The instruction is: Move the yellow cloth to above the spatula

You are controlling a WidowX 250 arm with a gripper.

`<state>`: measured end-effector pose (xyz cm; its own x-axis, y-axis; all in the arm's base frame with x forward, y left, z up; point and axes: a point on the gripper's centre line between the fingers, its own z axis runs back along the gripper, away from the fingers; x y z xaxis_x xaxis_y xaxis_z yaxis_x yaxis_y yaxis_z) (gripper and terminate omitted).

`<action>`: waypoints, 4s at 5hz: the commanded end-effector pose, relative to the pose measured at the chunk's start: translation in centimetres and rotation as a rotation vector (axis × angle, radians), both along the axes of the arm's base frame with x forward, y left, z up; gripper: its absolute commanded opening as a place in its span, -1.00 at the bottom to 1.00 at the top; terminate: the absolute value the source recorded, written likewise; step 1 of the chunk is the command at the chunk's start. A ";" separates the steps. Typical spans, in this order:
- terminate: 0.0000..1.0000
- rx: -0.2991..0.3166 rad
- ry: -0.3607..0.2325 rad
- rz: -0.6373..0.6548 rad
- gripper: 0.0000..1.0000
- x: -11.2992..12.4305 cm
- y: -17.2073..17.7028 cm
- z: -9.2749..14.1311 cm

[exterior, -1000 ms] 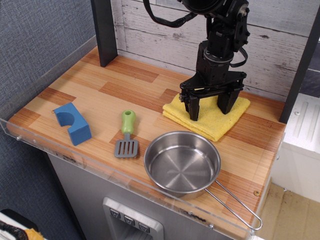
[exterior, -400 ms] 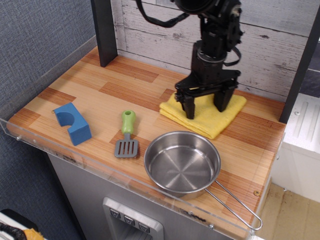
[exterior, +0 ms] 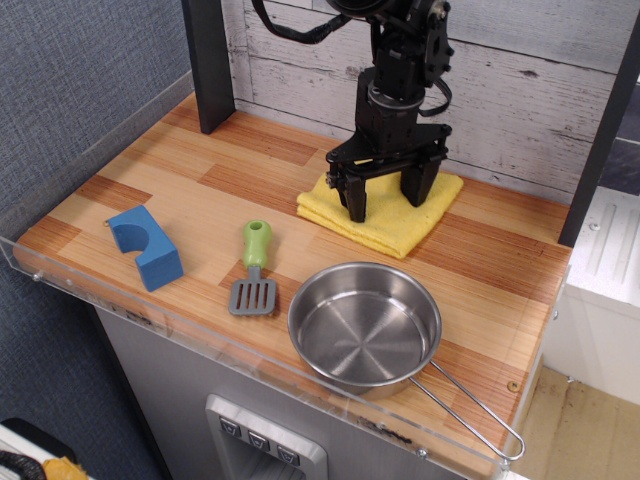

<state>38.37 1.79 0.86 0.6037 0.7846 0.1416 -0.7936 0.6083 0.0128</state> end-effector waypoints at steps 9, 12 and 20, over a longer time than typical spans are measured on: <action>-1.00 0.038 0.009 0.175 1.00 -2.6 10.3 1.3; -1.00 0.016 -0.072 0.130 1.00 -1.3 8.1 4.8; -1.00 0.005 -0.291 0.113 1.00 -2.7 6.1 13.6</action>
<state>36.09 8.03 12.33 0.4581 0.8491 0.2631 -0.8428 0.5090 -0.1752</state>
